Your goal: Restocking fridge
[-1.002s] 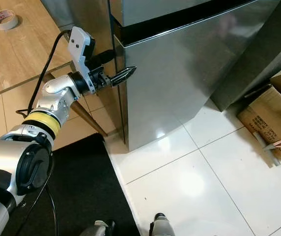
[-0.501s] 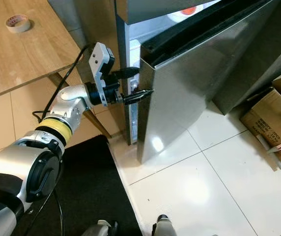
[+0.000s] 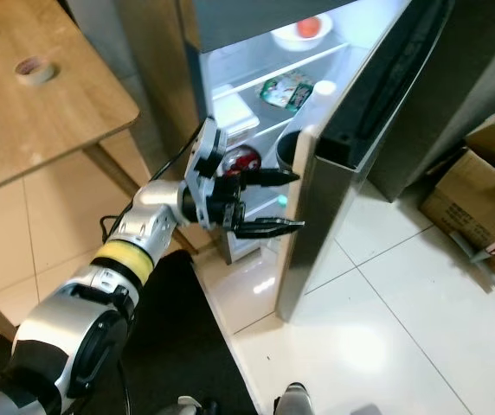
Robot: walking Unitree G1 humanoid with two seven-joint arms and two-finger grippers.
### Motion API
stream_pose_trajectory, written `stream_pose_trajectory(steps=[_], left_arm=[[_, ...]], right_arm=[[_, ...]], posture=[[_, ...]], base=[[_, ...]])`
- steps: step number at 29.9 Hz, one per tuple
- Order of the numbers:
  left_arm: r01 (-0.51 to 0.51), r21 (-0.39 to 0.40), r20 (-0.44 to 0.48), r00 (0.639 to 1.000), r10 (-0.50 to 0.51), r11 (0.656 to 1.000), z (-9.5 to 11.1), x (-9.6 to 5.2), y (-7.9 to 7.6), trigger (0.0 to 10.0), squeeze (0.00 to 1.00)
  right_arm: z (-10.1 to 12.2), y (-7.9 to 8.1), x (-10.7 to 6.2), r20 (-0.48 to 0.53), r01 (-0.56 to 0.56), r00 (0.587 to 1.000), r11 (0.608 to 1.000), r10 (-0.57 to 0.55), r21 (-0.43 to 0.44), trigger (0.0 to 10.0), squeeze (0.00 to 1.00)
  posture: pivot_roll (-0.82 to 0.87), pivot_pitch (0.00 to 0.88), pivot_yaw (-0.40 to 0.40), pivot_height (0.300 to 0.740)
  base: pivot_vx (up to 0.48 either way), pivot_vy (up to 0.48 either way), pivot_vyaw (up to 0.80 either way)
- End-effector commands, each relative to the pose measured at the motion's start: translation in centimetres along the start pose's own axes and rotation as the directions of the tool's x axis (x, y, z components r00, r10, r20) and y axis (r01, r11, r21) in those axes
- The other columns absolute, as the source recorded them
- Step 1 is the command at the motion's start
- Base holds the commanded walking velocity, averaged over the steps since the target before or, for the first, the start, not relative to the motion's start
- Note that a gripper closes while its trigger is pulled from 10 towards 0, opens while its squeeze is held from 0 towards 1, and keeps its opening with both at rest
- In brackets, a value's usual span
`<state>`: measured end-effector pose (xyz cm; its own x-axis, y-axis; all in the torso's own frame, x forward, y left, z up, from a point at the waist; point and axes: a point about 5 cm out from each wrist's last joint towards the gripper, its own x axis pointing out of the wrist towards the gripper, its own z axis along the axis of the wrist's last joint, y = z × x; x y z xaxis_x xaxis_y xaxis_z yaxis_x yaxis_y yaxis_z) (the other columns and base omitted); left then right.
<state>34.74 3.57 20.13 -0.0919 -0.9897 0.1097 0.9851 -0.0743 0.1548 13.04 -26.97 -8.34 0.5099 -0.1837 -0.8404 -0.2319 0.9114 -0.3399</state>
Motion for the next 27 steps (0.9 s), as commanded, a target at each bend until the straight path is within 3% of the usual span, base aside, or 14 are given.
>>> stream_pose_trajectory(steps=[1,2,5,8,9,12,15,18,19,21,23,25,26,27], left_arm=[[-0.054,-0.029,-0.061,0.997,0.052,0.998,-1.4,-1.7,-0.2,10.0,0.0],[-0.054,-0.029,-0.061,0.997,0.052,0.998,-1.4,-1.7,-0.2,10.0,0.0],[-0.177,-0.097,-0.121,0.979,0.164,0.98,-4.3,-4.5,-1.2,10.0,0.0],[-0.485,-0.196,-0.273,0.862,0.428,0.852,-9.7,-10.1,-4.4,10.0,0.0],[-0.485,-0.196,-0.273,0.862,0.428,0.852,-9.7,-10.1,-4.4,10.0,0.0],[-0.706,-0.235,-0.411,0.695,0.59,0.668,-13.2,-14.2,-7.6,10.0,0.0],[-0.747,-0.236,-0.442,0.652,0.616,0.622,-13.9,-15.0,-8.3,10.0,0.0],[-0.901,-0.235,-0.553,0.433,0.712,0.365,-16.6,-18.1,-12.1,10.0,0.0],[-0.901,-0.235,-0.553,0.433,0.712,0.365,-16.6,-18.1,-12.1,10.0,0.0],[-0.95,-0.217,-0.607,0.312,0.731,0.225,-17.8,-19.2,-13.9,10.0,0.0],[-0.95,-0.217,-0.607,0.312,0.731,0.225,-17.8,-19.2,-13.9,10.0,0.0],[-0.971,-0.192,-0.656,0.233,0.718,0.14,-18.7,-19.7,-15.5,10.0,0.0],[-0.971,-0.192,-0.656,0.233,0.718,0.14,-18.7,-19.7,-15.5,10.0,0.0],[-0.985,-0.154,-0.706,0.166,0.688,0.08,-19.6,-20.2,-17.0,10.0,0.0]], right_arm=[[-1.3,0.6,-0.2,-0.051,-0.006,0.999,1.0,0.007,0.02,10.0,0.0],[-1.3,0.6,-0.2,-0.051,-0.006,0.999,1.0,0.007,0.02,10.0,0.0],[-0.6,0.8,-0.1,-0.031,-0.01,0.999,1.0,0.011,0.026,10.0,0.0],[2.2,0.9,0.4,0.085,-0.061,0.995,0.996,0.056,0.058,10.0,0.0],[2.2,0.9,0.4,0.085,-0.061,0.995,0.996,0.056,0.058,10.0,0.0],[5.2,1.8,0.5,0.225,-0.196,0.957,0.98,0.182,0.04,10.0,0.0],[5.8,2.1,0.5,0.253,-0.226,0.944,0.974,0.213,0.024,10.0,0.0],[10.3,3.9,-0.1,0.414,-0.442,0.794,0.89,0.446,-0.111,10.0,0.0],[10.3,3.9,-0.1,0.414,-0.442,0.794,0.89,0.446,-0.111,10.0,0.0],[13.0,4.5,-0.8,0.481,-0.518,0.694,0.835,0.536,-0.185,10.0,0.0],[13.0,4.5,-0.8,0.481,-0.518,0.694,0.835,0.536,-0.185,10.0,0.0],[16.0,4.9,-1.8,0.534,-0.578,0.568,0.765,0.626,-0.283,10.0,0.0],[16.0,4.9,-1.8,0.534,-0.578,0.568,0.765,0.626,-0.283,10.0,0.0],[18.3,5.5,-3.2,0.546,-0.631,0.432,0.673,0.718,-0.386,10.0,0.0]], posture=[[-0.22,0.225,0.097,0.74],[-0.22,0.225,0.097,0.74],[-0.2,0.205,0.104,0.74],[-0.17,0.177,0.103,0.74],[-0.17,0.177,0.103,0.74],[-0.17,0.157,0.105,0.74],[-0.17,0.154,0.106,0.74],[-0.17,0.117,0.109,0.74],[-0.17,0.117,0.109,0.74],[-0.16,0.107,0.103,0.74],[-0.16,0.107,0.103,0.74],[-0.14,0.095,0.1,0.74],[-0.14,0.095,0.1,0.74],[-0.14,0.085,0.098,0.74]], base=[[0.0,0.0,0.0],[0.0,0.0,0.0],[0.0,0.0,0.0],[0.0,0.0,0.0],[0.0,0.0,0.0],[0.0,0.0,0.0],[0.0,0.0,0.0],[0.0,0.0,0.0],[0.0,0.0,0.0],[0.0,0.0,0.0],[0.0,0.0,0.0],[0.0,0.0,0.0],[0.0,0.0,0.0],[0.0,0.0,0.0]])
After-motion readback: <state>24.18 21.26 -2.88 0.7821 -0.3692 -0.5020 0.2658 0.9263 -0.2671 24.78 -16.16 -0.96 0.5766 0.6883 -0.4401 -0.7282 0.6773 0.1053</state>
